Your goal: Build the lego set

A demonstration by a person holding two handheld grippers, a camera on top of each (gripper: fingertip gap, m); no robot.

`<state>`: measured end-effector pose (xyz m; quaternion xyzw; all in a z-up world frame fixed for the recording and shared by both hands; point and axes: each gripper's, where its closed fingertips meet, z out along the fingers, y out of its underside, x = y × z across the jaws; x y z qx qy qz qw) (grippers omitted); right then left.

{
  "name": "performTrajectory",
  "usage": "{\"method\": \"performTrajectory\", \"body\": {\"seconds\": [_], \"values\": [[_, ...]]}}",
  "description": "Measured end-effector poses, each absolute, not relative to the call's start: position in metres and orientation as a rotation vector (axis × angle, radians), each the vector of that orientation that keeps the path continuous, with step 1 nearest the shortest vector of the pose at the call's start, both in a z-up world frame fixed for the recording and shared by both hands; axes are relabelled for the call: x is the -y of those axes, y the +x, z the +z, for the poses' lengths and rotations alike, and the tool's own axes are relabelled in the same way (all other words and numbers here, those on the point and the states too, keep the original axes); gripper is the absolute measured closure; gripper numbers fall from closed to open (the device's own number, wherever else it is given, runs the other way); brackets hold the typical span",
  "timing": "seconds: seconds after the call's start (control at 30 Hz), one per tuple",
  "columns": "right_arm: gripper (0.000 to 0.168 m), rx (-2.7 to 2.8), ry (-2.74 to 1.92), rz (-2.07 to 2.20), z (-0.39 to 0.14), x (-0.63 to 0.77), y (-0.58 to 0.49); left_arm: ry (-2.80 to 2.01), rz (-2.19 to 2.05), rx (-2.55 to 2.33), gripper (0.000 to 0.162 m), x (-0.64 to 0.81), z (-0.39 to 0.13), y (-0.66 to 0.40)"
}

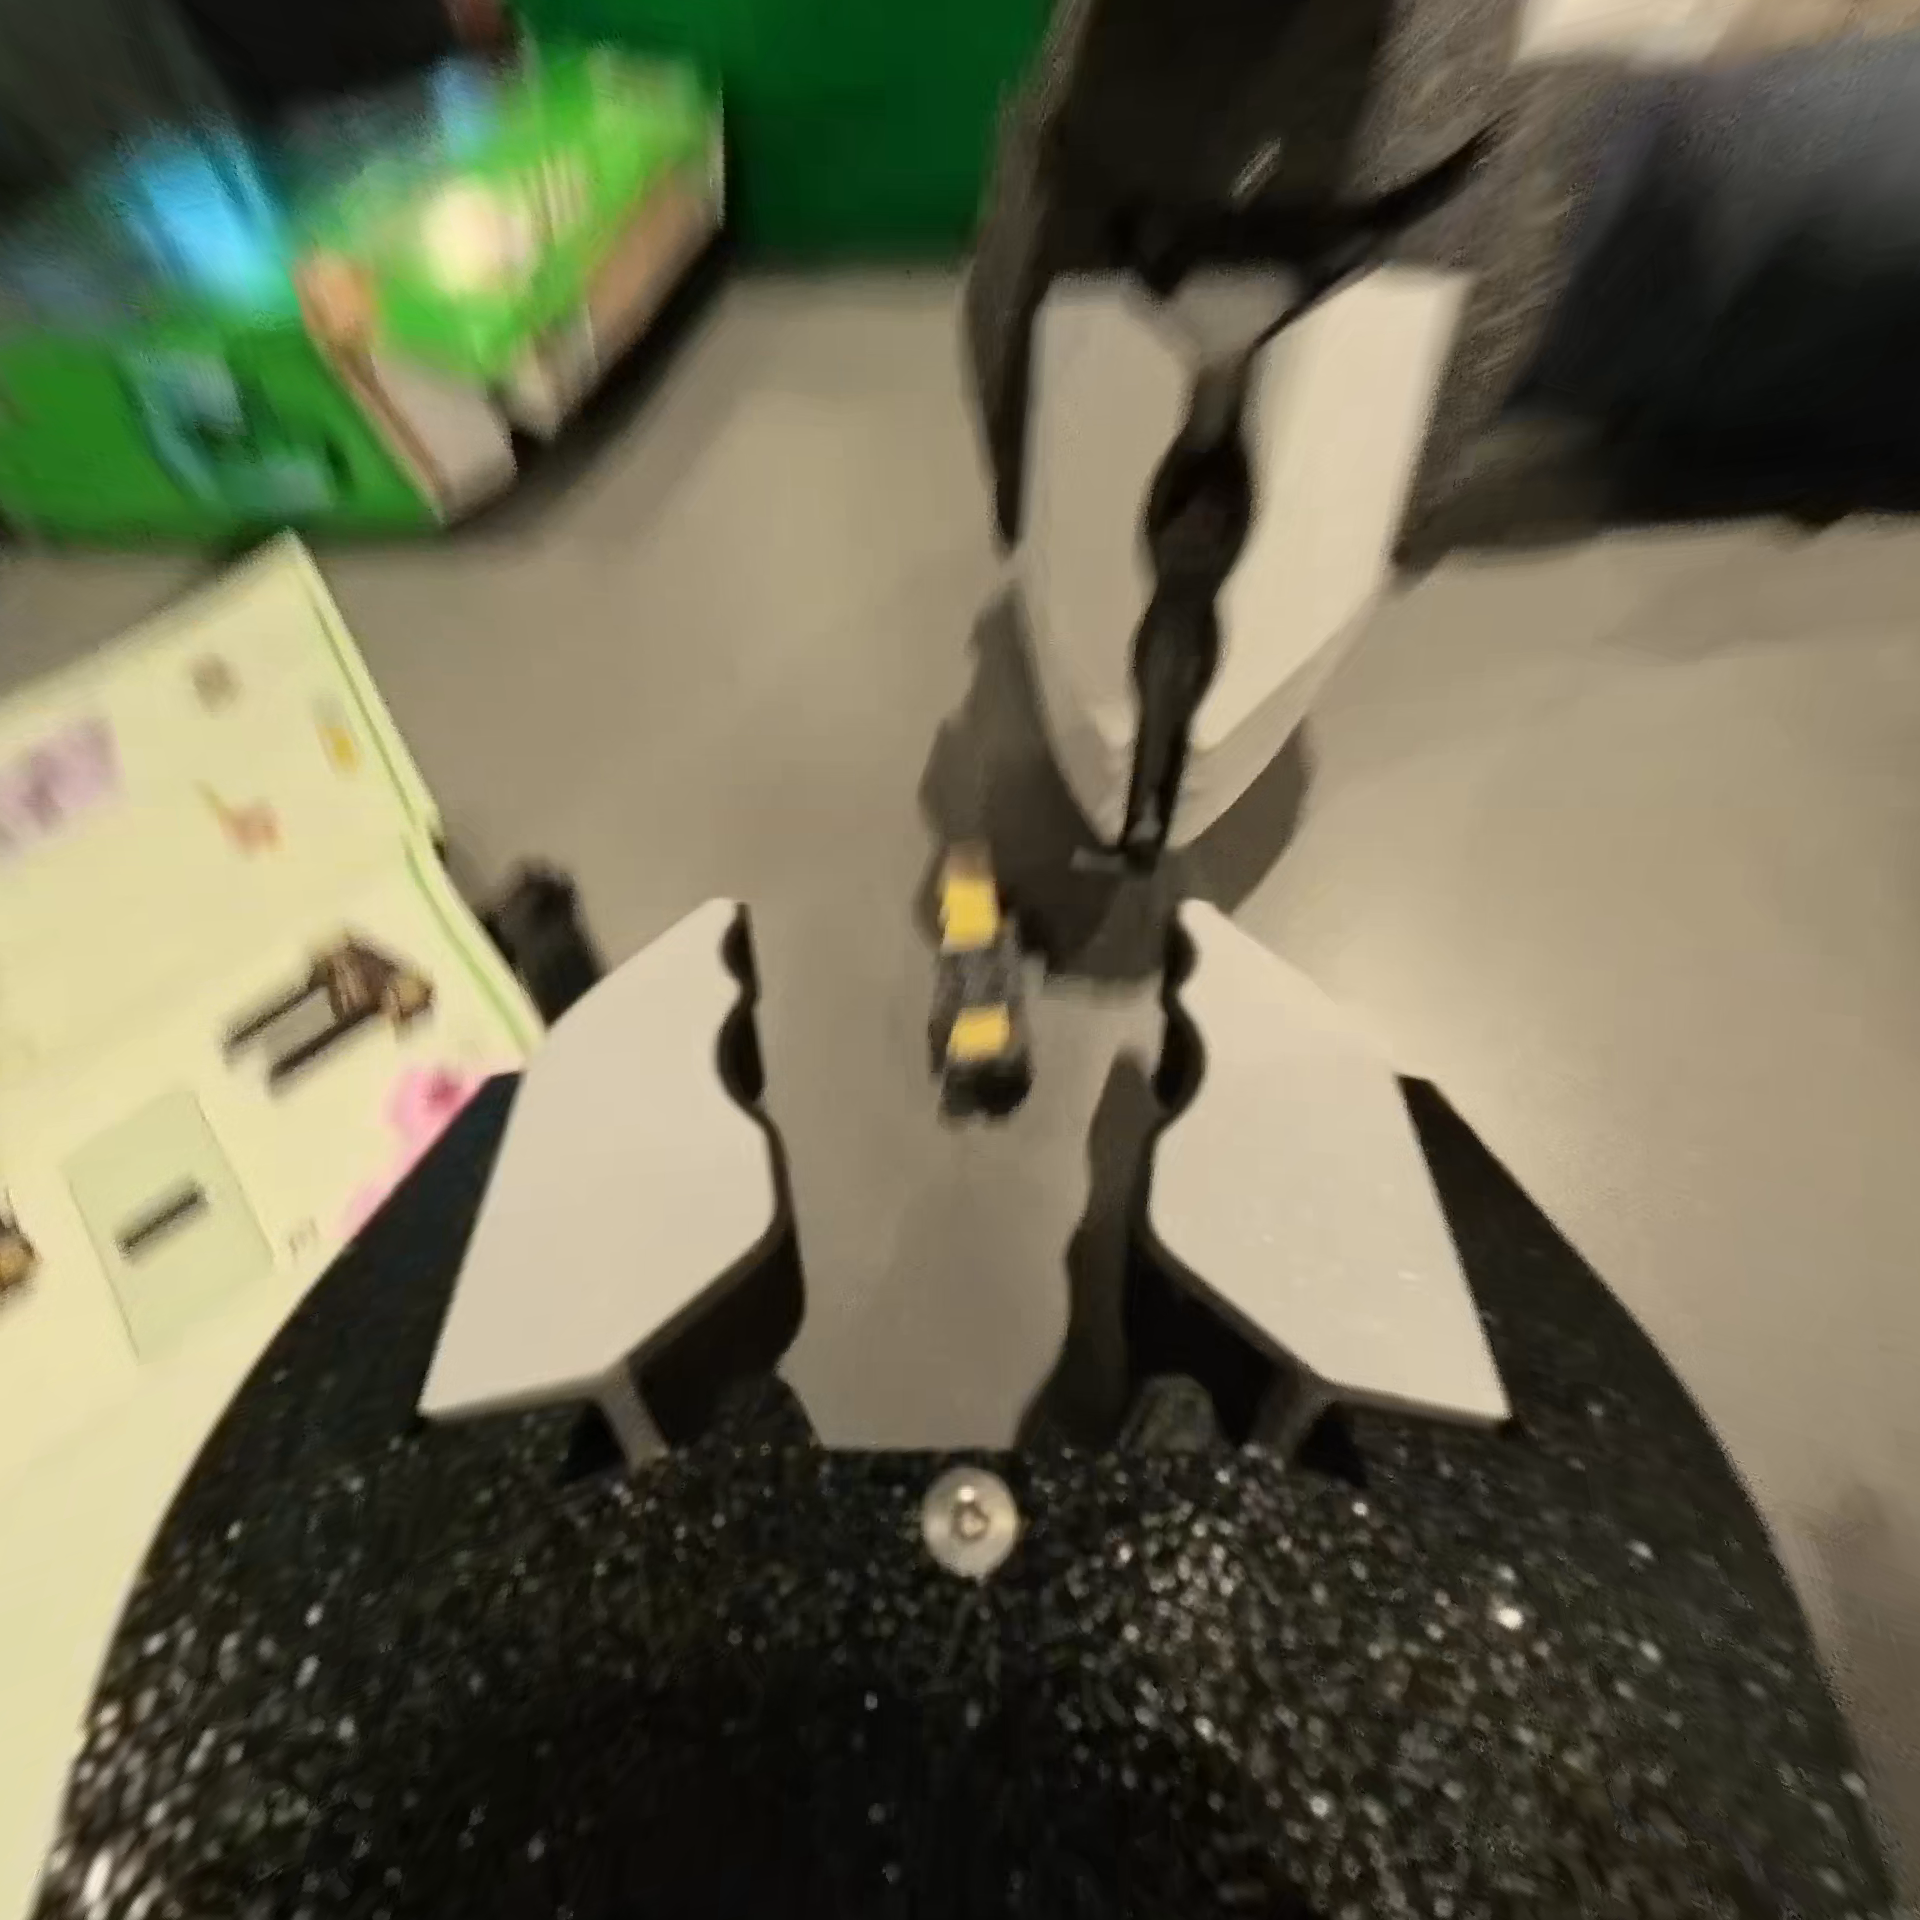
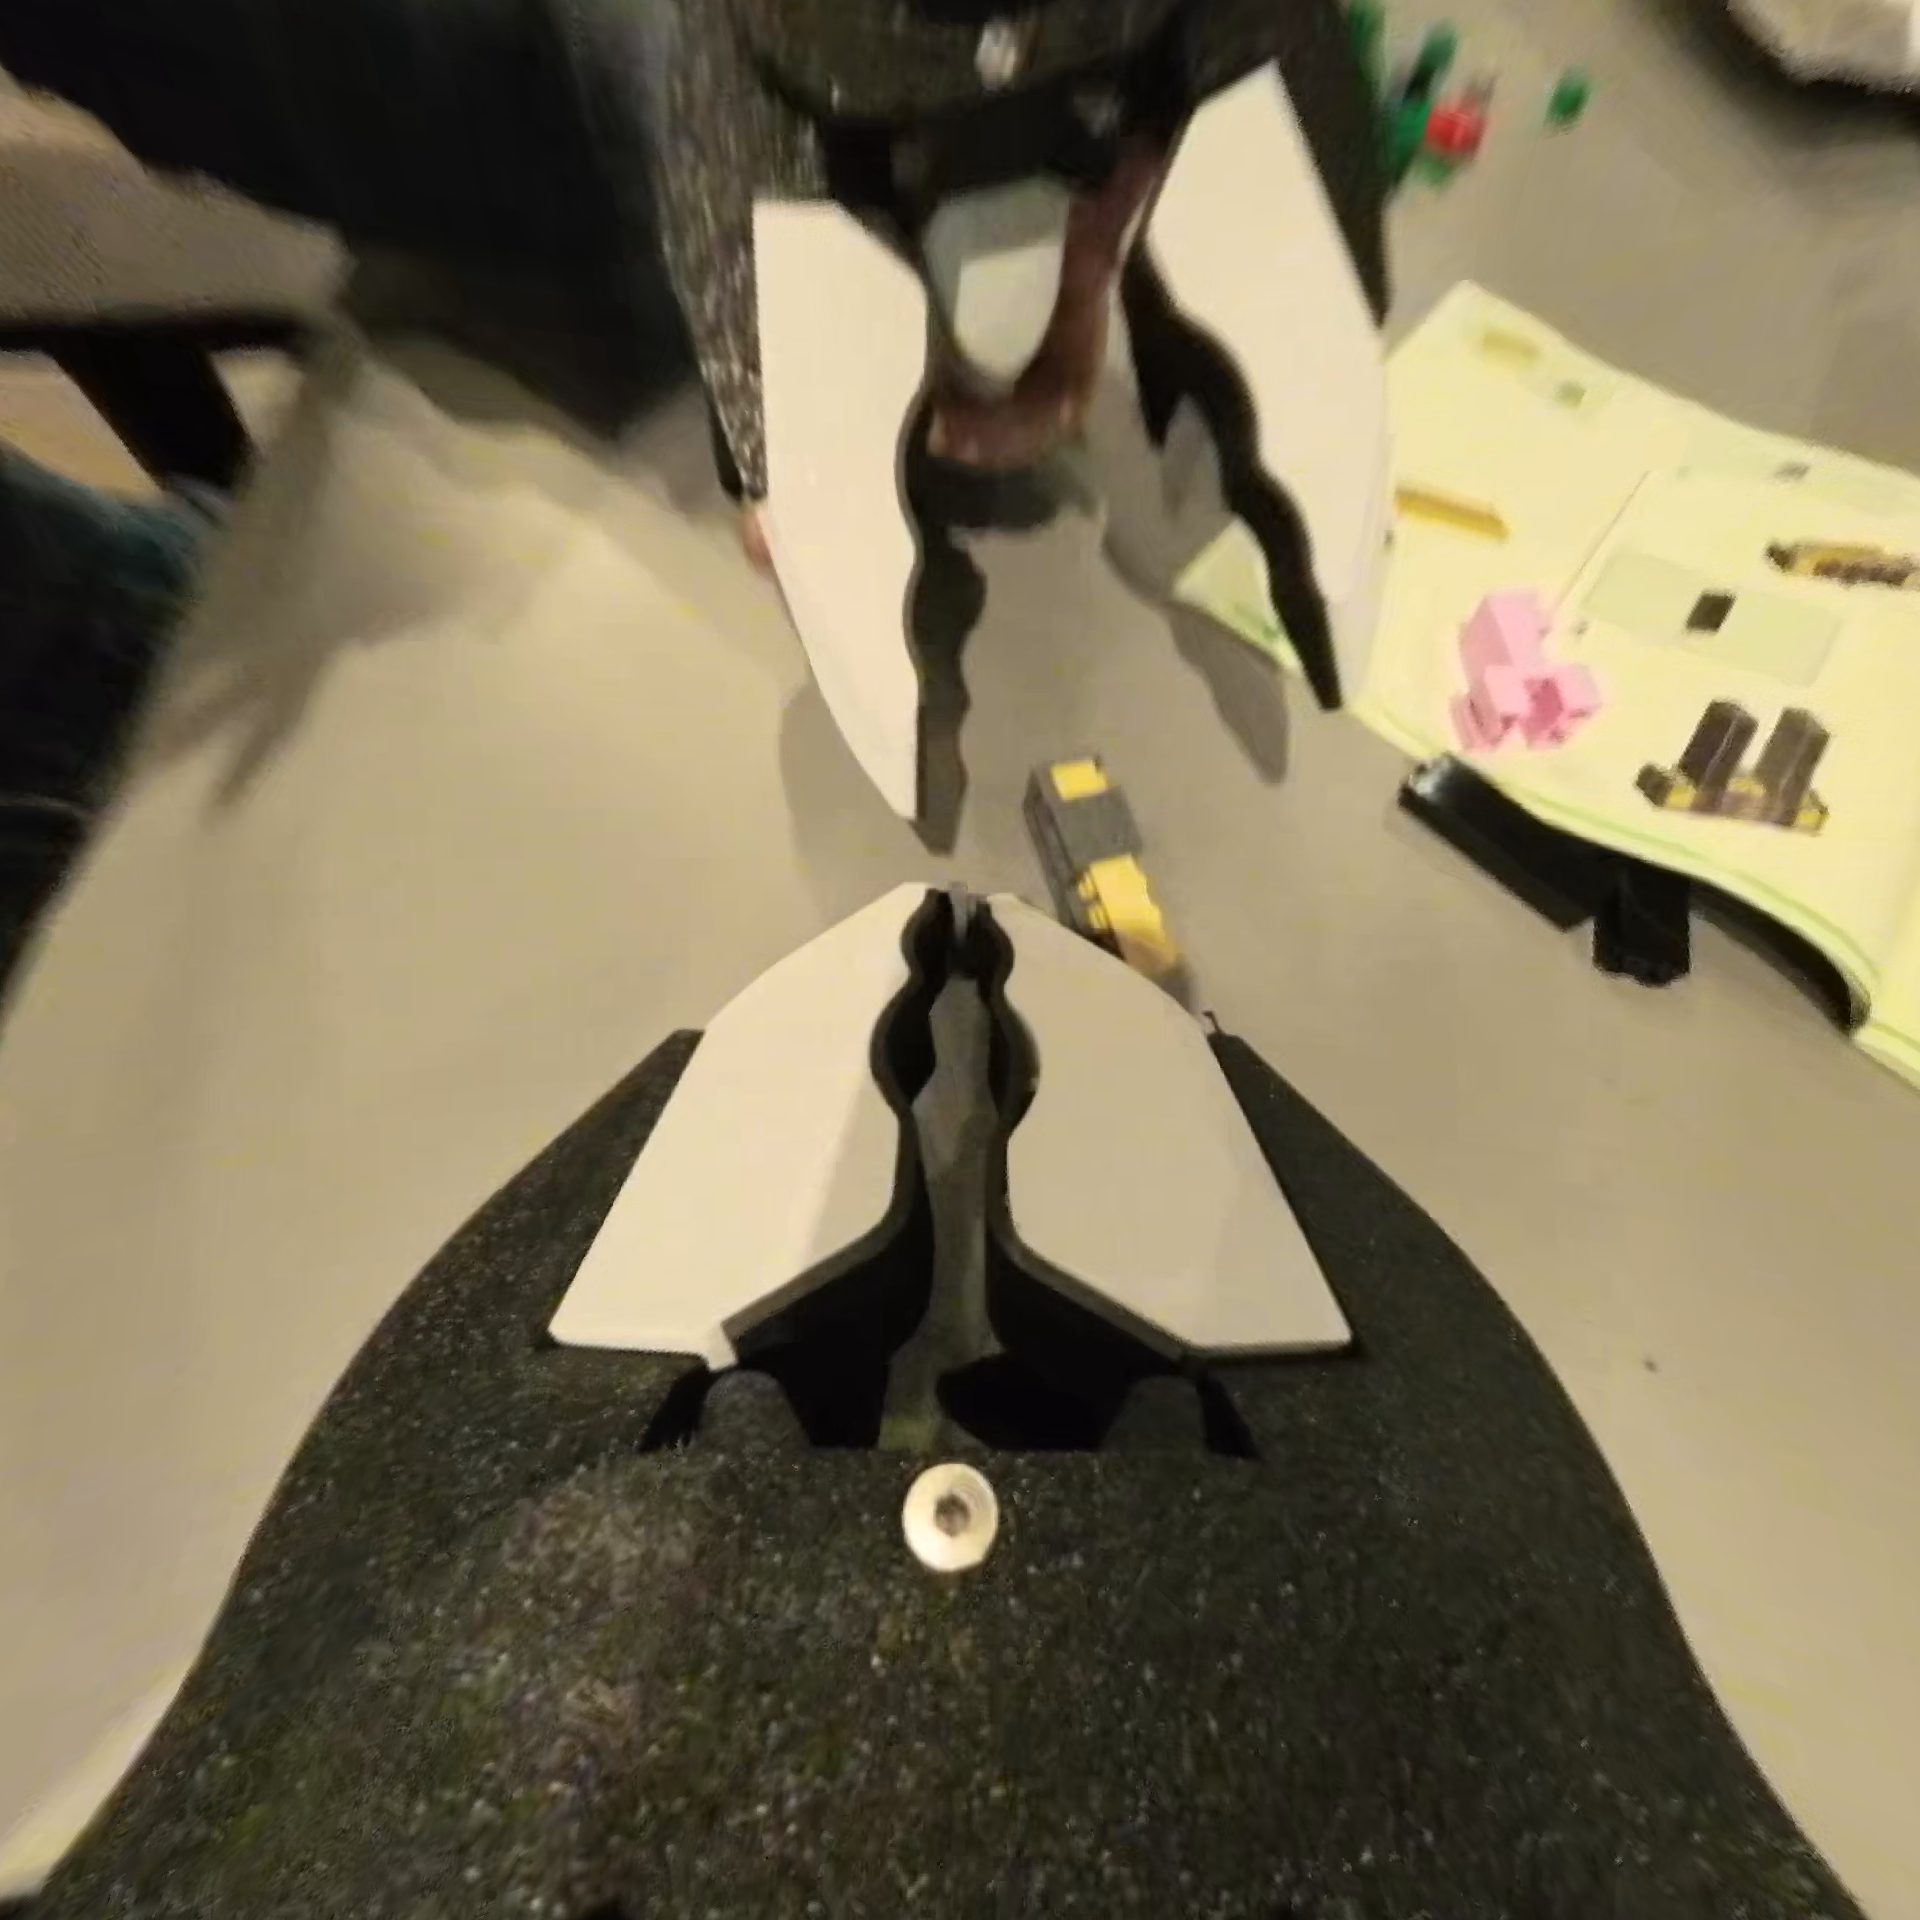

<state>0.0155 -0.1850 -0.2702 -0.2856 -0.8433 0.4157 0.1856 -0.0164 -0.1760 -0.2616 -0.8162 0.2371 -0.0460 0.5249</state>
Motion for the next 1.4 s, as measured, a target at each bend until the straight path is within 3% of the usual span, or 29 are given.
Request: {"method": "performTrajectory", "body": {"seconds": [0.03, 0.23, 0.47, 0.73, 0.9, 1.03, 1.23, 1.33, 1.4], "values": [[0.164, 2.338, -0.797, 1.28, -0.26, 0.189, 0.017, -1.879, -0.121, -0.59, 0.094, 0.177, -0.251, -0.009], [0.164, 2.163, -0.759, 1.787, -0.222, 0.199, 0.031, -1.671, -0.04, -0.74, 0.12, 0.182, -0.236, 0.021], [0.164, 1.889, -0.67, 2.178, -0.184, 0.195, 0.036, -1.58, 0.06, -0.509, 0.133, 0.168, -0.206, 0.026], [0.164, 1.656, -0.603, 2.243, -0.161, 0.176, 0.038, -1.457, -0.192, -0.273, 0.14, 0.157, -0.176, 0.035], [0.164, 1.643, -0.585, 2.215, -0.158, 0.175, 0.04, -1.373, -0.395, -0.272, 0.128, 0.158, -0.163, 0.049], [0.164, 1.61, -0.588, 2.221, -0.154, 0.171, 0.039, -1.387, -0.409, -0.24, 0.146, 0.156, -0.16, 0.044], [0.163, 1.585, -0.602, 2.204, -0.154, 0.164, 0.039, -1.433, -0.377, -0.227, 0.146, 0.15, -0.159, 0.041], [0.15, 1.513, -0.69, 2.146, -0.149, 0.142, 0.035, -1.51, -0.335, -0.224, 0.146, 0.147, -0.161, 0.029], [0.154, 1.387, -0.797, 2.106, -0.146, 0.112, 0.031, -1.654, -0.304, -0.304, 0.146, 0.142, -0.171, 0.024]]}}
